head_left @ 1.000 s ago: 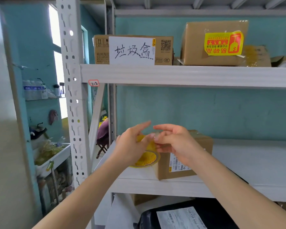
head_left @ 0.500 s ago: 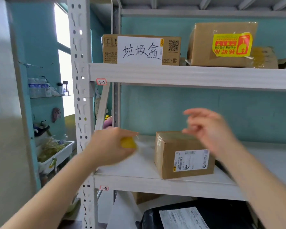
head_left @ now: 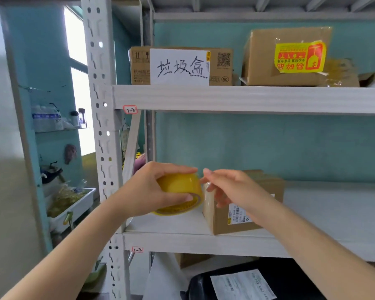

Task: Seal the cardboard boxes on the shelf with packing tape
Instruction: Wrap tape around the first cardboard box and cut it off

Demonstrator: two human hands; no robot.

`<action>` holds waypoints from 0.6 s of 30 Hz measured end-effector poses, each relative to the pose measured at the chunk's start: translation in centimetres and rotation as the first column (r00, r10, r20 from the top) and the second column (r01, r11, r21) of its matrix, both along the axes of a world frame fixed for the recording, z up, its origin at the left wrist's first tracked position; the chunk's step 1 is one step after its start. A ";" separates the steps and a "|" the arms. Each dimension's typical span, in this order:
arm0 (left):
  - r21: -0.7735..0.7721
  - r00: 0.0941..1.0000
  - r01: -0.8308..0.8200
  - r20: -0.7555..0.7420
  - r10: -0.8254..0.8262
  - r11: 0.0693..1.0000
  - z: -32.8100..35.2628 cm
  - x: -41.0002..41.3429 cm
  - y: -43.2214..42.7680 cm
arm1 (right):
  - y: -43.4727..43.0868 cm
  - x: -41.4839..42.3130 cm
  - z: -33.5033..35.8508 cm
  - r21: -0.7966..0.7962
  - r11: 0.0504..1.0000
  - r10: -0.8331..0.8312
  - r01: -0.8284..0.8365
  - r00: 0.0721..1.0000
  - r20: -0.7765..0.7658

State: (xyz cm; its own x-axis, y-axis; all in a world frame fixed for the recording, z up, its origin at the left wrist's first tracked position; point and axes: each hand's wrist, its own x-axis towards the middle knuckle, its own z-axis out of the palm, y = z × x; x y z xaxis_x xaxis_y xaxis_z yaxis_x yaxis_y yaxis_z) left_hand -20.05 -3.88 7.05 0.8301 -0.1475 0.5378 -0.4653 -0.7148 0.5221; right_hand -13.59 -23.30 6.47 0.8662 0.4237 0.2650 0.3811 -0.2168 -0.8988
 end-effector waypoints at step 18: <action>0.100 0.966 -0.188 0.199 0.166 0.977 -2.2 0.0 -1.6 | 2.0 -0.4 -1.1 0.346 0.929 -0.117 0.128 0.992 -0.053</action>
